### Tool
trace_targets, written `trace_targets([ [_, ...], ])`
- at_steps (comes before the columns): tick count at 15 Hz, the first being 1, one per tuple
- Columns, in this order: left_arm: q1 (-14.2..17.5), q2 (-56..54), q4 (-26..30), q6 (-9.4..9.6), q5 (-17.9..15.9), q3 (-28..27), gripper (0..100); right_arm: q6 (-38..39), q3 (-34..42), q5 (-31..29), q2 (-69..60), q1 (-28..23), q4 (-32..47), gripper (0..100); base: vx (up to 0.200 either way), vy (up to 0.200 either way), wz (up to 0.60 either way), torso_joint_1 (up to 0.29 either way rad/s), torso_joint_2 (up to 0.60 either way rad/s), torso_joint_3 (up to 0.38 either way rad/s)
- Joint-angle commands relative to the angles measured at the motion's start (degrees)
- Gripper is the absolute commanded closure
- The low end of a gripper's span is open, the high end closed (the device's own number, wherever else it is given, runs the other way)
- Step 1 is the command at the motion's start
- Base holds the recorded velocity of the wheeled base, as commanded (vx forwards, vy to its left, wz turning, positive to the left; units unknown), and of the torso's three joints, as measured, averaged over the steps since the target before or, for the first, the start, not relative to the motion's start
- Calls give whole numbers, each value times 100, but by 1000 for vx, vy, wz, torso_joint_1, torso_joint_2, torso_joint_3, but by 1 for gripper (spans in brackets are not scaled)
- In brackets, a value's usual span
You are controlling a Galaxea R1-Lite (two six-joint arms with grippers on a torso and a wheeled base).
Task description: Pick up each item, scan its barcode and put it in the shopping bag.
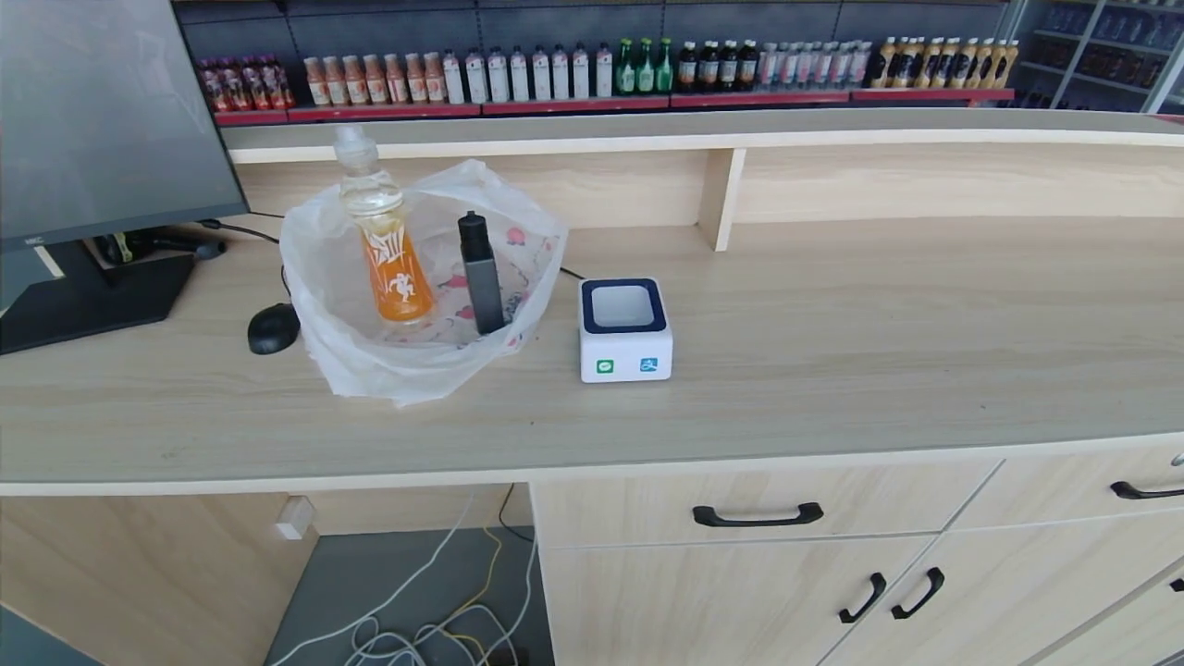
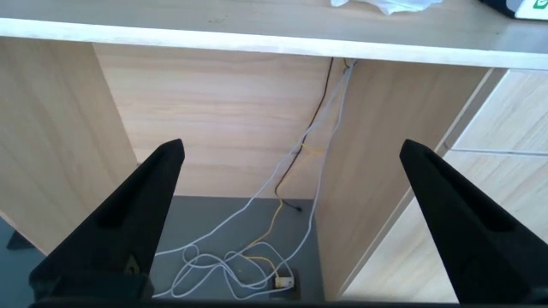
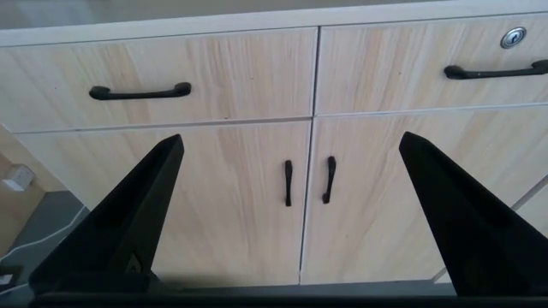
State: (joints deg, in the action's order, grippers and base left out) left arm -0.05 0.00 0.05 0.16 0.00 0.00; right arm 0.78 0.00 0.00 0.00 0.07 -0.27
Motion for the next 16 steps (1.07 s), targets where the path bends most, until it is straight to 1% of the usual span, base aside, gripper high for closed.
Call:
trace_targets([
  [1,5,0,-5,11,0,0,0,1,0,0,0,1,0,0,0,0,0,0,0,0],
  [6,5,0,-5,-16,0,0,0,-8,0,0,0,1,0,0,0,0,0,0,0,0],
  [13,5,0,-5,-7,0,0,0,-8,0,0,0,1,0,0,0,0,0,0,0,0],
  [16,5,0,-5,11,0,0,0,-8,0,0,0,1,0,0,0,-200,0,-1,-4,2],
])
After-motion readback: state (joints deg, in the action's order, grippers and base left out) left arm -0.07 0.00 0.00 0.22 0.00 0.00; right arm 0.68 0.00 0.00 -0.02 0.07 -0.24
